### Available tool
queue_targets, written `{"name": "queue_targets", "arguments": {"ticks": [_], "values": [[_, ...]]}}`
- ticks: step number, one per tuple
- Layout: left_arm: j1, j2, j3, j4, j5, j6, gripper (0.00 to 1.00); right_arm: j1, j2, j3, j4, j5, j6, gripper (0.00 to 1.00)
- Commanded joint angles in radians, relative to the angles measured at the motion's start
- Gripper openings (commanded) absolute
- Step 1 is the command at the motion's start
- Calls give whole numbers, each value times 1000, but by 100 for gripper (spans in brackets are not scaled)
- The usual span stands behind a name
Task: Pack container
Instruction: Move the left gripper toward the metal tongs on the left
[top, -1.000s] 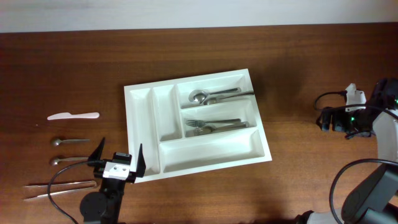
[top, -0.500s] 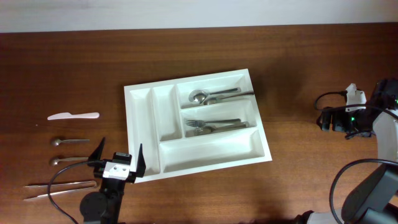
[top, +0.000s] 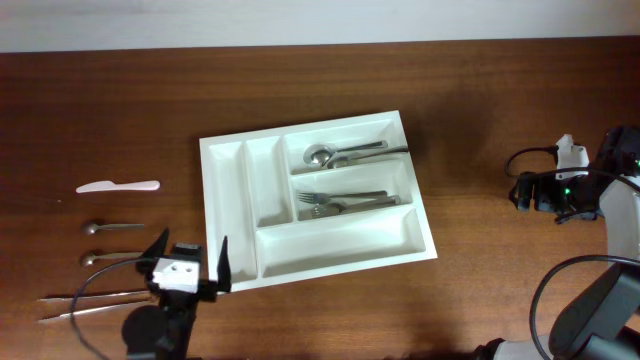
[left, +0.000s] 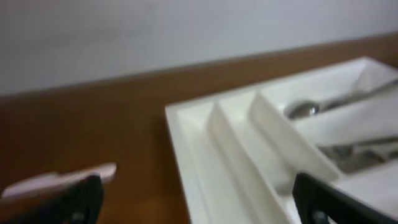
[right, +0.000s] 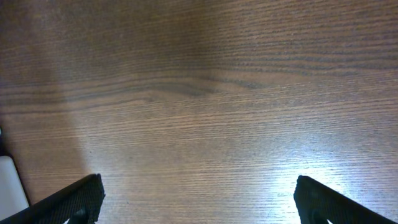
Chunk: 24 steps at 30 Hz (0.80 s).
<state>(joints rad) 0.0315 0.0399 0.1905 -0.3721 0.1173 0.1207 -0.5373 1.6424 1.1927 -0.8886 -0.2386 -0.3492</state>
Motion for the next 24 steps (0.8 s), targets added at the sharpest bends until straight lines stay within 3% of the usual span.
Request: {"name": "queue_targets", "arguments": {"ticks": [1,4,7,9,13,17,21,23,24], "values": [[4,60,192,-135,-20,-63,99,-8,-1,-2,0,-19,-10,99],[4,101,327,-220,90,-60,99,-8,-1,-2,0,-19,-10,99],[4,102,398,-253,93,-22,99,-8,-1,-2,0,-19,-10,99],[4,109,443,-278,46,-24,99,-8,-1,-2,0,-19,-10,99],[4,218,580,-455,-149,-199,99,-8,-1,-2,0,-19,-10,99],[4,385,739,-610,-136,-203,99,-8,-1,-2,0,-19,-10,99],[4,484,818,-618,-28,-201,99,-8,-1,-2,0,-19,-10,99],[5,509,820,-626,-93,-199,99,-8,-1,-2,0,-19,-10,99],[7,521,820,-641,-156,-256,99,-8,-1,-2,0,-19,-10,99]]}}
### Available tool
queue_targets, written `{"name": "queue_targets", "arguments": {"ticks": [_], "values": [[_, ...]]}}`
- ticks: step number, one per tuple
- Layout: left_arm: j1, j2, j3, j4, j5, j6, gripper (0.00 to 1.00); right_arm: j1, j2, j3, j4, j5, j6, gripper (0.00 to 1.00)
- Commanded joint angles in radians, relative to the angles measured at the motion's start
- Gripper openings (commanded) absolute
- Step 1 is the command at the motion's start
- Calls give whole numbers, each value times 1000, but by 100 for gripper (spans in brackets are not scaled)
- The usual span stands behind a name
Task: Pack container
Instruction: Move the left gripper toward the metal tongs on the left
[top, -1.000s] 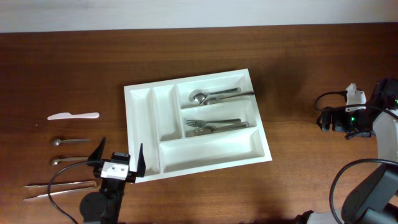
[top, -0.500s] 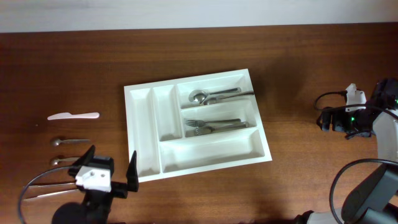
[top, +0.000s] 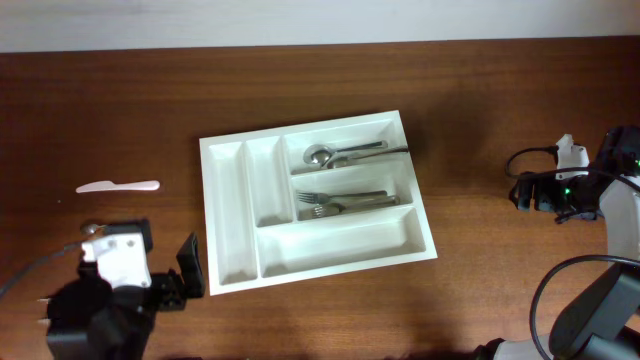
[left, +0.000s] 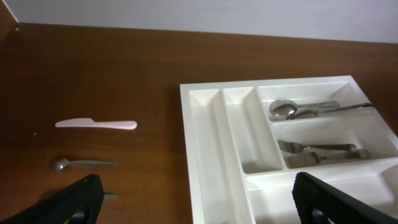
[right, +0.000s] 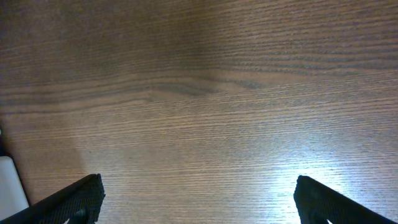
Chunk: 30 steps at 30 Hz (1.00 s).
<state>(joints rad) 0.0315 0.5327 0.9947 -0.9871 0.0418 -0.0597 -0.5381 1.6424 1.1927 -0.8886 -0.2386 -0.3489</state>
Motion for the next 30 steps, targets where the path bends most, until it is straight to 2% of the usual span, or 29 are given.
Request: {"name": "queue_targets", "arguments": {"ticks": [1,4,7,10,13,15,16,19,20,25,28,30], "values": [[13,42,18,-57,-178,-198,99,-7,-1,-2,0,-19,-10,99],[46,87,29,-200,-361,-530,99,-7,-1,-2,0,-19,-10,99],[92,116,33,-307,-442,-714,99,-7,-1,-2,0,-19,-10,99],[132,119,33,-295,-510,-766,99,-7,-1,-2,0,-19,-10,99],[142,120,32,-299,-495,-748,99,-7,-1,-2,0,-19,-10,99],[142,121,32,-349,-560,-734,99,-7,-1,-2,0,-19,-10,99],[143,121,32,-389,-584,-776,99,-7,-1,-2,0,-19,-10,99],[173,133,32,-520,-591,-1046,99,-7,-1,-2,0,-19,-10,99],[184,138,32,-535,-592,-1082,99,-7,-1,-2,0,-19,-10,99],[234,153,32,-513,-557,-1066,99,-7,-1,-2,0,-19,-10,99],[256,160,32,-458,-427,-931,99,-7,-1,-2,0,-19,-10,99],[266,171,32,-435,-386,-903,99,-7,-1,-2,0,-19,-10,99]]}}
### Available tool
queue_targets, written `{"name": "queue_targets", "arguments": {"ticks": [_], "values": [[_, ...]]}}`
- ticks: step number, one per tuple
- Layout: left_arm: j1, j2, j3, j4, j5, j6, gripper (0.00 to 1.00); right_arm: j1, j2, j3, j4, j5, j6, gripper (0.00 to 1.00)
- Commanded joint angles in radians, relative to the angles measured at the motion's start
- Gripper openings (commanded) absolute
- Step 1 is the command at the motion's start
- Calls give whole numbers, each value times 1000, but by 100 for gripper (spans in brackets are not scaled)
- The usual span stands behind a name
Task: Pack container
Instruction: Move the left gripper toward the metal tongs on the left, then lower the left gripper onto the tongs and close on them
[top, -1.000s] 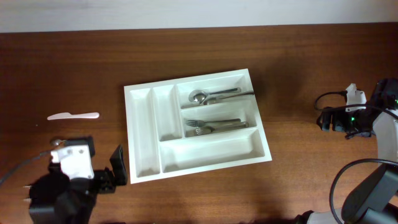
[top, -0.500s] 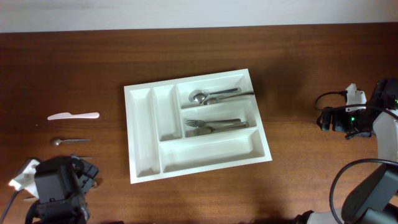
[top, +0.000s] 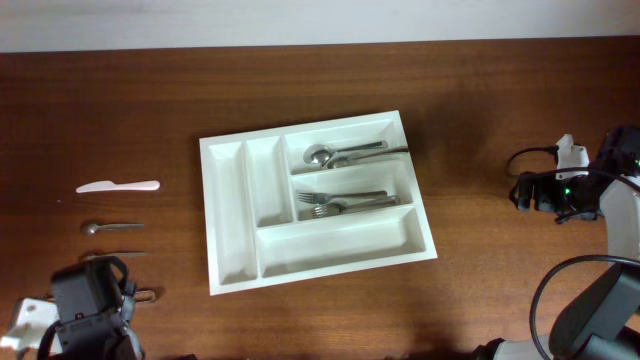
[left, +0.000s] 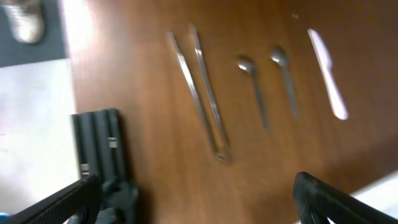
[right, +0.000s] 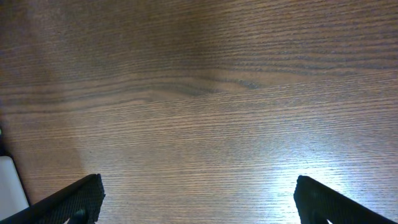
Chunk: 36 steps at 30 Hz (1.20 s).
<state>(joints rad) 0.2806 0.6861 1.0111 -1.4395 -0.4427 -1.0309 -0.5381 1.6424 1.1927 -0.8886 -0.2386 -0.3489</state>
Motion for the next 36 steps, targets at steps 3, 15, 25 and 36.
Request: {"name": "queue_targets", "arguments": {"ticks": [3,15,25,36], "values": [[17,31,17,44,105,89,99,-7,-1,-2,0,-19,-10,99],[17,190,224,71,192,185,99,-7,-1,-2,0,-19,-10,99],[17,422,430,-137,43,14,99,-7,-1,-2,0,-19,-10,99],[201,457,394,-243,46,-196,99,-7,-1,-2,0,-19,-10,99]]}}
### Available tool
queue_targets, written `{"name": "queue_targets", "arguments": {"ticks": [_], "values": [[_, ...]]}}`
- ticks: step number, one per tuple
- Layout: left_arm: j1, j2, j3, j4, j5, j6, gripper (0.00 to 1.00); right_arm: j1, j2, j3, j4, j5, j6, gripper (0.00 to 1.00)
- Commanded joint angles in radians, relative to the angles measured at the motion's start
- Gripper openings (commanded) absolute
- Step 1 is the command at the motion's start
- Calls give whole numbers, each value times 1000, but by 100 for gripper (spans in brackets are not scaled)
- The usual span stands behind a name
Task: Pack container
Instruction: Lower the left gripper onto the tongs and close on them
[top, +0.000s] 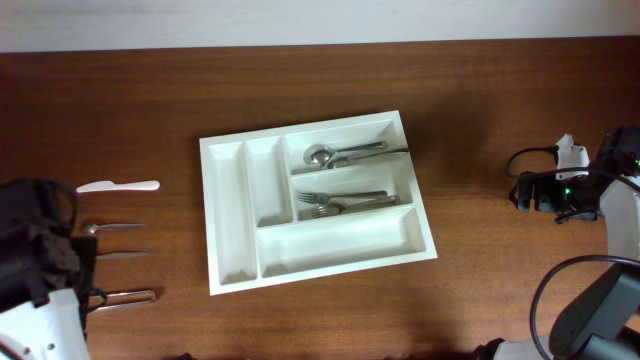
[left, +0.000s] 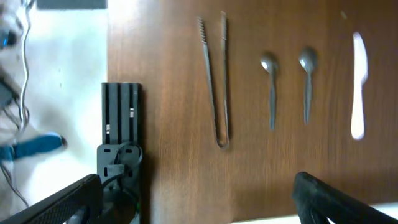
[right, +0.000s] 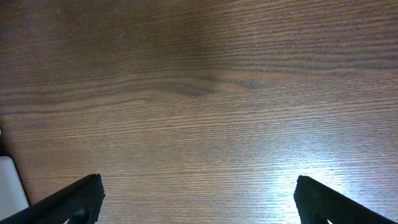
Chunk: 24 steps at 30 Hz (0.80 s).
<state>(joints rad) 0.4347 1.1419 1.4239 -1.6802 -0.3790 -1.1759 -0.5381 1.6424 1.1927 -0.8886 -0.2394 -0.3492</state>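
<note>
The white cutlery tray (top: 232, 220) lies mid-table, with spoons (top: 340, 153) in one right compartment and forks (top: 345, 202) in the one below. Loose on the wood to its left are a white plastic knife (left: 357, 87), two small spoons (left: 269, 87) (left: 306, 81) and metal tongs (left: 216, 81). My left gripper (left: 199, 208) hangs open high above the table's left edge, looking down on them and holding nothing. My right gripper (right: 198, 202) is open over bare wood at the far right.
A black clamp (left: 120, 143) grips the table's left edge, with floor and cables beyond it. The left arm's body (top: 40, 260) covers the far left of the table. The right arm and its cables (top: 570, 190) sit at the right edge.
The left arm has moved from the table's front-left corner to the far left edge. Its camera now looks squarely down on the tongs, spoons and knife. The right arm has not moved.
The left gripper was open and low by the tray's front-left corner. Then it stood further left, facing the tray and knife. Then it was at the front-left corner, tilted over the loose cutlery, and now hangs above it. Nothing was picked up.
</note>
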Motion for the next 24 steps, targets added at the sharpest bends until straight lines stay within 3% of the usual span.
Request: {"name": "queue_targets", "arguments": {"ticks": [1,11,24], "values": [[68,2,-29,2,-18,-51,99,-7,-1,-2,0,-19,-10,99],[255,3,-222,140,85,24,99,-7,-1,-2,0,-19,-10,99],[282,3,-365,204,102,26,99,-7,-1,-2,0,-19,-10,99]]}}
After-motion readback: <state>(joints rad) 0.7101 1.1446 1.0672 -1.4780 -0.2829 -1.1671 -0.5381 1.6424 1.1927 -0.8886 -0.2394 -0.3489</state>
